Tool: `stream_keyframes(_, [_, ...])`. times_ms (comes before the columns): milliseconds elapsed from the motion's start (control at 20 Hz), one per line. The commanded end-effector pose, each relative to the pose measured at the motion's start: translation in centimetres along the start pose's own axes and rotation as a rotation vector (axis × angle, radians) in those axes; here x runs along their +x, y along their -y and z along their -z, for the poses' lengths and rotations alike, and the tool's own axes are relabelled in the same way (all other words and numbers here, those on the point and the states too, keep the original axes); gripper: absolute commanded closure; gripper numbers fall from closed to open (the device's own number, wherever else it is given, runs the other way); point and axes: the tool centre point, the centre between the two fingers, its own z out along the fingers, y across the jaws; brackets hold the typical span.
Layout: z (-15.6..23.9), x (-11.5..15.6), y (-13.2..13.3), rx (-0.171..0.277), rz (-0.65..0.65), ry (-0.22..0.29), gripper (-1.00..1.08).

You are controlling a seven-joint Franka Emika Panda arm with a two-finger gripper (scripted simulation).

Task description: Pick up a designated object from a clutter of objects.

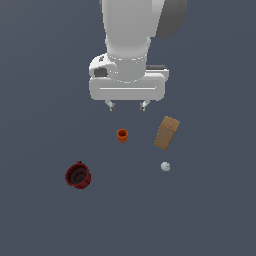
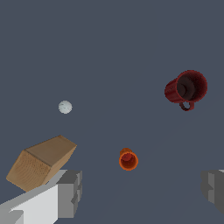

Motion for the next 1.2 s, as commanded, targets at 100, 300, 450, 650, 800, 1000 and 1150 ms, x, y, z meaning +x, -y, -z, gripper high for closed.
stream_keyframes(100, [-0.1,0.0,-0.1,0.001,0.000,0.000,-0.92])
stream_keyframes(300, [-0.5,0.1,-0.7,0.011,0.001,-0.001,-0.92])
stream_keyframes(450, [-0.6,0.1,-1.0,0.016,0.003,-0.002,-0.92])
stream_keyframes(650, [-0.6,0.1,-1.1,0.017,0.003,-0.002,-0.92])
stream_keyframes(800, [-1.0,0.1,-1.1,0.016,-0.002,-0.002,-0.92])
stream_keyframes(1000, [-2.3,-0.1,-1.2,0.016,-0.020,-0.001,-0.92])
stream_keyframes(1150, [-3.8,-0.3,-1.3,0.016,-0.040,0.001,-0.92])
